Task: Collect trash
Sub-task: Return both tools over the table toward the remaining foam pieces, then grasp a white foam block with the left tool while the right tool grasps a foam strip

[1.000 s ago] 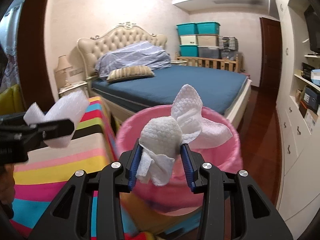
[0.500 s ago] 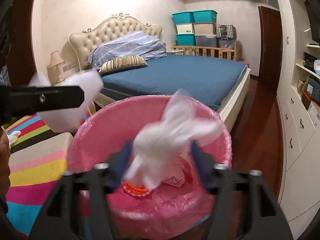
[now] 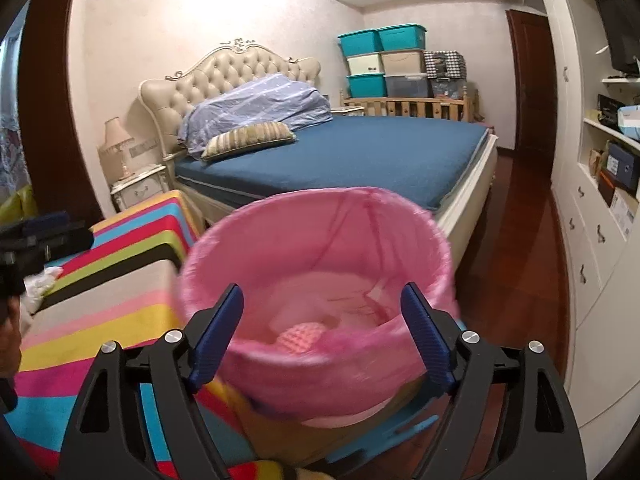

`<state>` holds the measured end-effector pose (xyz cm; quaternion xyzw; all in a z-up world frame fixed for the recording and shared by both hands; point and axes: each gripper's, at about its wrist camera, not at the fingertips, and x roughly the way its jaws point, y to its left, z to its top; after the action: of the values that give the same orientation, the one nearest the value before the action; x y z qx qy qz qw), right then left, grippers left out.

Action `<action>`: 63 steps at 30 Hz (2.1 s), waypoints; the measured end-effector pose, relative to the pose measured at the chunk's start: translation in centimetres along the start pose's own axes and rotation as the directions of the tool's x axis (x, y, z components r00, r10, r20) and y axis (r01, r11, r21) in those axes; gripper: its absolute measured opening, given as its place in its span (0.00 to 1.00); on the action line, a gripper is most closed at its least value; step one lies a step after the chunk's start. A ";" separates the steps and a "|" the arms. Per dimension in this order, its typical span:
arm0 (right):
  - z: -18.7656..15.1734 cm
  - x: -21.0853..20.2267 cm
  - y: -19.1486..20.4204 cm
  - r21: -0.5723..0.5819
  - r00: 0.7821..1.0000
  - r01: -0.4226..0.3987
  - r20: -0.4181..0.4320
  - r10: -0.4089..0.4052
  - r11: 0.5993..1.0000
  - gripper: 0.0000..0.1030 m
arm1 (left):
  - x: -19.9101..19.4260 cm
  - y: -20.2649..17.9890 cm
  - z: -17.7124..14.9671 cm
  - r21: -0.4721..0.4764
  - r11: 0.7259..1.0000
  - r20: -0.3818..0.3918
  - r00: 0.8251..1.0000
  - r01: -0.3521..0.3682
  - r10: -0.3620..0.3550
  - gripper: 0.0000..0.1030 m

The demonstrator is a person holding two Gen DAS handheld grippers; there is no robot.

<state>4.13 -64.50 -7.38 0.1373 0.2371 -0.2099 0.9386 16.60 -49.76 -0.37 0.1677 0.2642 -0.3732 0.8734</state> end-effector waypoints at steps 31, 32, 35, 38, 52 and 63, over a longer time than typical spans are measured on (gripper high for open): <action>-6.9 -3.8 33.1 -0.308 0.888 -0.452 -0.243 0.391 0.837 0.78 | -28.8 22.9 -26.8 -0.390 0.755 -0.152 0.846 -0.527 0.512 0.95; -7.2 -3.9 34.2 -0.317 0.882 -0.464 -0.255 0.396 0.827 0.78 | -29.3 24.0 -27.9 -0.427 0.728 -0.176 0.839 -0.536 0.514 0.95; -8.1 -4.1 36.9 -0.346 0.867 -0.490 -0.284 0.408 0.800 0.78 | -30.6 26.2 -30.2 -0.509 0.670 -0.217 0.833 -0.541 0.509 0.95; -8.7 -4.3 39.5 -0.381 0.860 -0.506 -0.294 0.418 0.774 0.78 | -31.7 27.5 -31.8 -0.534 0.636 -0.230 0.820 -0.557 0.525 0.95; -8.3 -1.6 44.7 -0.397 0.877 -0.460 -0.344 0.336 0.795 0.77 | -29.5 27.3 -29.6 -0.532 0.641 -0.230 0.822 -0.554 0.520 0.95; -7.6 -2.8 42.7 -0.384 0.880 -0.469 -0.283 0.382 0.795 0.32 | -25.2 28.3 -26.9 -0.530 0.613 -0.288 0.804 -0.587 0.521 0.95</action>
<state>18.55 -23.49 -5.68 -0.0096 0.3302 0.0809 0.9404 13.84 -3.56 -4.48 -0.0223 0.3478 0.0267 0.9369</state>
